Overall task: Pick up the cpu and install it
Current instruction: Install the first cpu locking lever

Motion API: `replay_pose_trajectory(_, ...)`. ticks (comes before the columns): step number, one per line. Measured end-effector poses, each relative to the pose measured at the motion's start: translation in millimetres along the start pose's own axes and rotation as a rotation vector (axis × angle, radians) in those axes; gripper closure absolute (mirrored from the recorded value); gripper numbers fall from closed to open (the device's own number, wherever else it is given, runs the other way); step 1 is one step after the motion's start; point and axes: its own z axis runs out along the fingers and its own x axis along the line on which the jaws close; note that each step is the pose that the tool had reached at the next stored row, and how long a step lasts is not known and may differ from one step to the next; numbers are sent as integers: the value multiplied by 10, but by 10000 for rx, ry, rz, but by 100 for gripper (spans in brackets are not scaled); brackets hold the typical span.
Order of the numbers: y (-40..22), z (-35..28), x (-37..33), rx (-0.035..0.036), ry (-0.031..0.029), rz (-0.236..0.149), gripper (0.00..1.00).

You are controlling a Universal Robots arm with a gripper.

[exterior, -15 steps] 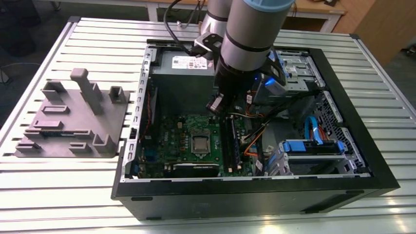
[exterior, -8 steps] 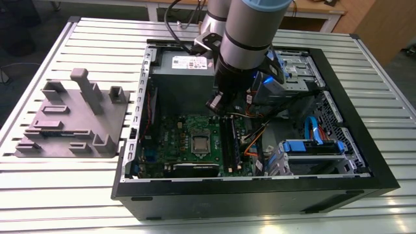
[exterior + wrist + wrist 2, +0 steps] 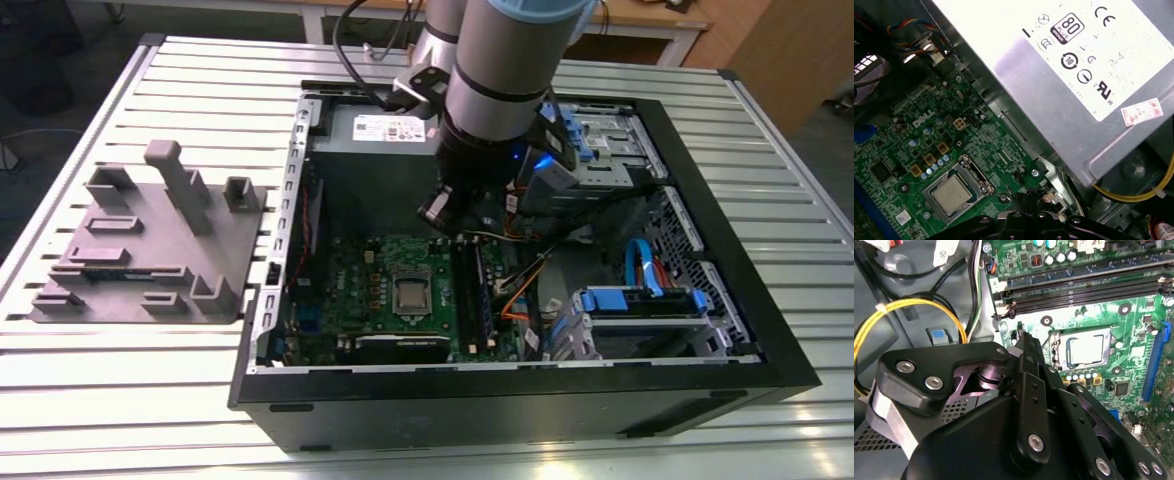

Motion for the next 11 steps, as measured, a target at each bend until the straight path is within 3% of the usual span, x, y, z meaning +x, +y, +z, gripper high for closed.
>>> replay_pose_trajectory(6,9,5,25,-6,16,-274,90)
replay_pose_trajectory(11,-29,1,80,-8,26,-385,90)
